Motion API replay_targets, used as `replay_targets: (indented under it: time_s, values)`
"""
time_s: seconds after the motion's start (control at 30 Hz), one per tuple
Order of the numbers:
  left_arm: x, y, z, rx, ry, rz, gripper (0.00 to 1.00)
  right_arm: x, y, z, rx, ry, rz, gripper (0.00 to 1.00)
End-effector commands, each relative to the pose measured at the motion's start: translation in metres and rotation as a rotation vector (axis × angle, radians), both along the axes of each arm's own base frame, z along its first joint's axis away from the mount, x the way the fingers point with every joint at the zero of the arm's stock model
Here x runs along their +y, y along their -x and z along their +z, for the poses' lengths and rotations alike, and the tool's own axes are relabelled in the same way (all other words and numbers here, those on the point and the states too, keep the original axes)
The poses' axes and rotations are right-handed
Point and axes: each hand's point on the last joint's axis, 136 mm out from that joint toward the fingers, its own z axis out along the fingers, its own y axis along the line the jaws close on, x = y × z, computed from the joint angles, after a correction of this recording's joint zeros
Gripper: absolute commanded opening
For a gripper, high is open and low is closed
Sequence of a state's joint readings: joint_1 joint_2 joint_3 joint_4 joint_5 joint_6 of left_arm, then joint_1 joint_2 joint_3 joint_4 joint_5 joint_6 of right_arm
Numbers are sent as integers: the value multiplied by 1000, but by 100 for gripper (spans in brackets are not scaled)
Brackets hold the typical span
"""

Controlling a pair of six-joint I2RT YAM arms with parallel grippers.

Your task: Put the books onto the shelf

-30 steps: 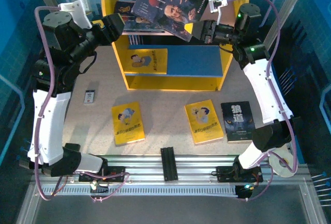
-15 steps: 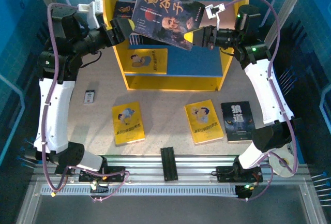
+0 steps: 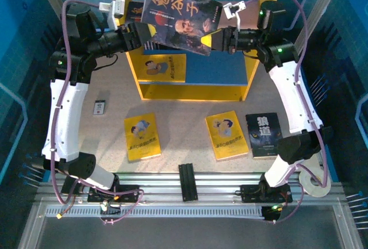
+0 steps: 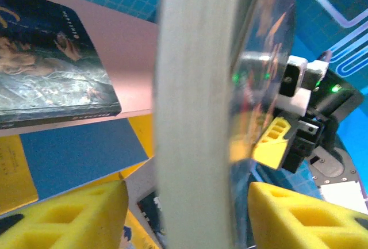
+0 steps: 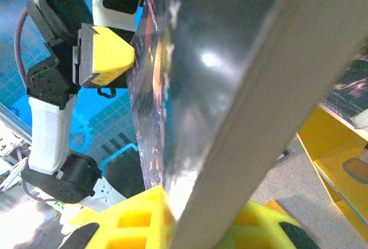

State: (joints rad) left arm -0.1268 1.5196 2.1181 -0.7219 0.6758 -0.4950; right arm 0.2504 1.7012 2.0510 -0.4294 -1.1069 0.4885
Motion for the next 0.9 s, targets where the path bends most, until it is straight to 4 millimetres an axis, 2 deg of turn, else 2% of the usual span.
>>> replay_targets:
  time_s: [0.0,0.2,0.47,0.7,0.87]
  values:
    - [-2,4,15,-52,24,-42,49,4,14,18,-80,-10,35,10]
    - [-2,1,16,-69,36,-40,28,8,14,22,-82,-14,23,17]
    - [3,-3,28,-125,72,-13,0,7,0,25,-44,-51,-91,36]
    - [16,-13,44,-175,138,25,0,0,-7,25,-5,-118,-202,57]
    - [26,-20,53,-193,177,36,0,-1,-13,24,20,-127,-240,62]
